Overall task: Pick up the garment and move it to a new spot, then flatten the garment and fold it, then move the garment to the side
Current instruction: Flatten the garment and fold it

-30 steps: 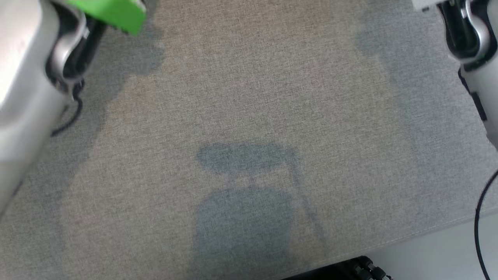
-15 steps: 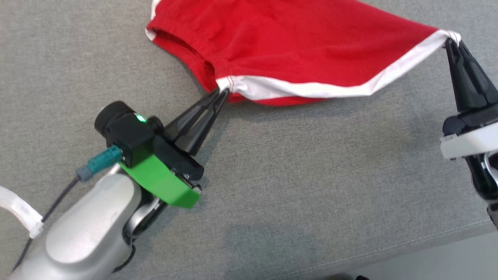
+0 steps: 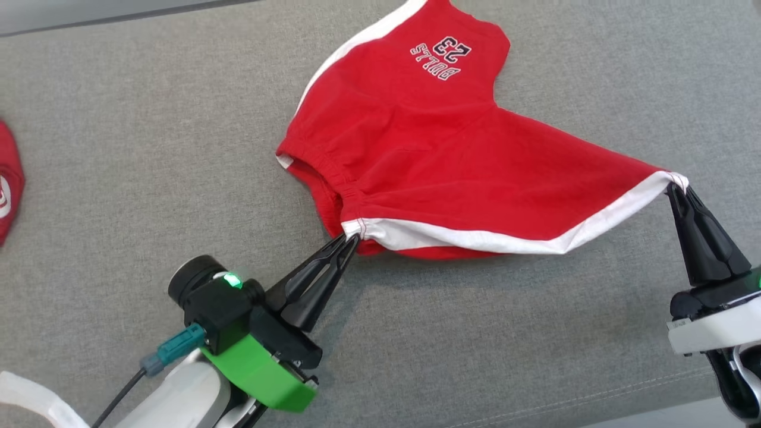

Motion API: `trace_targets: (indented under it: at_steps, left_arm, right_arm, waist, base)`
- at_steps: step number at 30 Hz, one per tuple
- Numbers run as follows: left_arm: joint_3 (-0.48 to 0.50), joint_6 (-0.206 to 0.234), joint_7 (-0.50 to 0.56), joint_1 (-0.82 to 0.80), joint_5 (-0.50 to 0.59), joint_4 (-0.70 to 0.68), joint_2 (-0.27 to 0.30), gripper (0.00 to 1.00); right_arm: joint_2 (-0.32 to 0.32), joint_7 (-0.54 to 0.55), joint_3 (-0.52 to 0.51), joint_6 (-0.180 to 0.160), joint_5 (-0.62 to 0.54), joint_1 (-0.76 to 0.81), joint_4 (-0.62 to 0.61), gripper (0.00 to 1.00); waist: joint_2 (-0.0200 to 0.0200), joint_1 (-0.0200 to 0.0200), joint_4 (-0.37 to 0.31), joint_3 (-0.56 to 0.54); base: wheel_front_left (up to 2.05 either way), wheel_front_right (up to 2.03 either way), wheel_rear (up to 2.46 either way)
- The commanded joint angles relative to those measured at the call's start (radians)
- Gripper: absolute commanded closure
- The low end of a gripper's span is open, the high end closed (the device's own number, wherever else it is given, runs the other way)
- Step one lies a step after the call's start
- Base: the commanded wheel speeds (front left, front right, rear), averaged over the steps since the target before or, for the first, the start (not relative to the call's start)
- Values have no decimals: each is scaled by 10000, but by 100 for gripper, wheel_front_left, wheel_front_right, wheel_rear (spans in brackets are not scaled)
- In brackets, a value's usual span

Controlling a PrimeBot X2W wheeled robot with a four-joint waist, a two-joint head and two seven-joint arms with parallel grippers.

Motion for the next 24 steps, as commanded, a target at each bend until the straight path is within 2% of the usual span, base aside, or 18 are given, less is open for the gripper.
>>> trace_targets:
  at_steps: [1,8,11,16,18,24]
  left_arm:
    - [153,-27,-31,348,76,-129,79,100]
    - [402,-27,-31,896,-16,-661,131,100]
    - [234,-27,-31,512,-315,-583,-54,100]
    - [-258,-27,-31,-871,-1642,9,-976,100]
    - [-350,-27,-30,-1123,-1873,194,-1116,100]
    - [-133,-27,-27,-2312,-3446,1419,-1873,100]
  right_arm:
    - [27,-23,-145,-8,-107,333,-208,100]
    - [-310,-23,-270,-8,-415,1056,-804,100]
    - [-458,-23,-331,-8,-359,804,-500,100]
    - [-676,593,-110,-8,229,-870,684,100]
    - [-674,810,-107,-7,335,-1255,935,100]
    - [-919,1906,269,-8,349,-3813,2255,100]
  waist:
    - [0,1,54,-300]
    - [0,1,87,-377]
    - [0,1,211,-169]
    - [0,1,722,528]
    - [0,1,810,672]
    - [0,1,1303,1430]
  base:
    - [0,0,0]
    - [0,0,0]
    - [0,0,0]
    - [0,0,0]
    - [0,0,0]
    - [0,0,0]
